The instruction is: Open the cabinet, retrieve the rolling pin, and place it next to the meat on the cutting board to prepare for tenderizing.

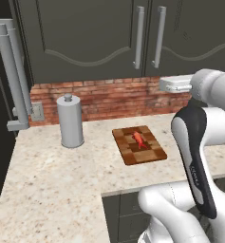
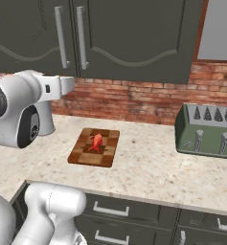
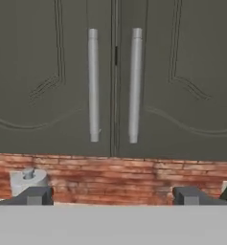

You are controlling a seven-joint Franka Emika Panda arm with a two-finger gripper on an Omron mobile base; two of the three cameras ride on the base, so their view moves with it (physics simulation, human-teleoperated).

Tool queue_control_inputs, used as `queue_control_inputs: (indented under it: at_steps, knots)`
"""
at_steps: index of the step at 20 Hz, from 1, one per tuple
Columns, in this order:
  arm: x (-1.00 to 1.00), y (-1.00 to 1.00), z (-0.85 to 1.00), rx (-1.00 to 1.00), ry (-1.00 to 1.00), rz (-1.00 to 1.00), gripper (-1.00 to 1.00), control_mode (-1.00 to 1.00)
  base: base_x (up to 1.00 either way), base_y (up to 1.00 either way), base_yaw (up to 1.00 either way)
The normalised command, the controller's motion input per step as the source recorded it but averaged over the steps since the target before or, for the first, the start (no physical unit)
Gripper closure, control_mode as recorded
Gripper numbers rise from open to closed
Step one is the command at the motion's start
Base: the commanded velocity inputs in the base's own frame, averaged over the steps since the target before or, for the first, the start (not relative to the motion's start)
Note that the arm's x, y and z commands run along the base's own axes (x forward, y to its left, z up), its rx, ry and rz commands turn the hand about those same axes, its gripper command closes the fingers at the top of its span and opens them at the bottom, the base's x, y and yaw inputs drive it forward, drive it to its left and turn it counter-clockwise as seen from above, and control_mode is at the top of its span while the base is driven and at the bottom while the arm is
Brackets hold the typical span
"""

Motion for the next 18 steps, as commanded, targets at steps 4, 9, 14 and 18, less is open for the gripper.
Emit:
queue_control_inputs:
  at_steps: [4,9,14,18]
  knots:
    - [0.0,-0.15,0.72,0.09,-0.31,-0.03,-1.0,-1.0,0.0,0.0,0.0]
    - [0.12,-0.08,0.15,0.04,-0.08,-0.04,-1.0,-1.0,0.0,0.0,0.0]
    - [0.2,0.0,0.0,0.0,0.0,0.0,-1.0,-1.0,0.0,0.0,0.0]
    - [0.29,0.0,0.0,0.01,0.01,0.0,-1.0,-1.0,0.0,0.0,0.0]
